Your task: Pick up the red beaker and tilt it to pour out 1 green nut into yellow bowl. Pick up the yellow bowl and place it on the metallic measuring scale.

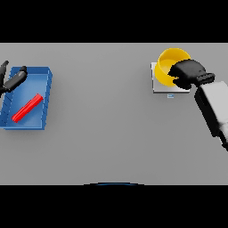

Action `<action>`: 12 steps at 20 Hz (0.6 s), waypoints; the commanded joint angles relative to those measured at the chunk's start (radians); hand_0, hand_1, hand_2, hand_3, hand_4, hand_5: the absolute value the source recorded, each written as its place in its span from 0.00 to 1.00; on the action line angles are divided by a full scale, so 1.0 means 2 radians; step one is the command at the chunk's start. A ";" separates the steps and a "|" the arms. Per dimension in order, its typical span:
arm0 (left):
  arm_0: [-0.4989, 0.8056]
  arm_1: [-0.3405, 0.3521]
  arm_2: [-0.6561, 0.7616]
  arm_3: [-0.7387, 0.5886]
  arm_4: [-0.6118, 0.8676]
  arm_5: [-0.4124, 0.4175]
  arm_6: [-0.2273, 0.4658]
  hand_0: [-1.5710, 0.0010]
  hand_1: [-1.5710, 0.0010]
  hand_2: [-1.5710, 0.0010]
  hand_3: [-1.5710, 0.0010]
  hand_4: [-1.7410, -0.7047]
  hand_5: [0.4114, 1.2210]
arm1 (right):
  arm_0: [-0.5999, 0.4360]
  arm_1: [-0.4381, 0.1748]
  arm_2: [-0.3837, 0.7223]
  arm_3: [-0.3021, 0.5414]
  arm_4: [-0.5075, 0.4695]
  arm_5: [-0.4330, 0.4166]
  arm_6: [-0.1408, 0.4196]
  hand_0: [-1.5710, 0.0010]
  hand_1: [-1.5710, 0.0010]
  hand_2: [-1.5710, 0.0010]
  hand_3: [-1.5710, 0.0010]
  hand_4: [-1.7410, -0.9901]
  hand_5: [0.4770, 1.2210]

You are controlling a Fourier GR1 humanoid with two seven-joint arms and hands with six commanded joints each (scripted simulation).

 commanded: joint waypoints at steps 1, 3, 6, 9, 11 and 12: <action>0.000 0.001 0.000 -0.004 0.000 0.001 0.000 1.00 1.00 1.00 1.00 0.98 0.37 | -0.002 0.004 -0.004 0.009 -0.002 -0.001 -0.004 0.01 0.00 0.11 0.13 0.00 1.00; 0.001 0.003 0.004 -0.001 0.004 -0.002 -0.003 1.00 1.00 1.00 1.00 0.98 0.37 | -0.004 0.010 -0.010 0.021 -0.003 0.000 -0.005 0.03 0.00 0.12 0.08 0.00 1.00; -0.003 -0.003 -0.002 0.004 -0.001 -0.001 0.004 1.00 1.00 1.00 1.00 0.98 0.37 | -0.013 0.012 -0.016 0.038 -0.001 0.009 -0.012 0.11 0.00 0.12 0.09 0.00 1.00; -0.004 -0.001 0.001 0.011 0.002 -0.008 -0.002 1.00 1.00 1.00 1.00 0.98 0.38 | -0.013 0.010 -0.024 0.046 0.000 0.010 -0.016 0.28 0.16 0.15 0.33 0.05 1.00; -0.006 -0.009 -0.001 0.017 0.000 -0.010 -0.003 1.00 1.00 1.00 1.00 0.97 0.39 | -0.010 0.010 -0.030 0.045 -0.008 0.018 -0.015 0.54 0.38 0.34 0.47 0.16 0.80; -0.004 -0.008 0.000 0.019 0.002 -0.013 -0.007 1.00 1.00 1.00 1.00 0.97 0.39 | -0.009 0.009 -0.029 0.043 -0.009 0.025 -0.013 0.63 0.47 0.42 0.53 0.20 0.72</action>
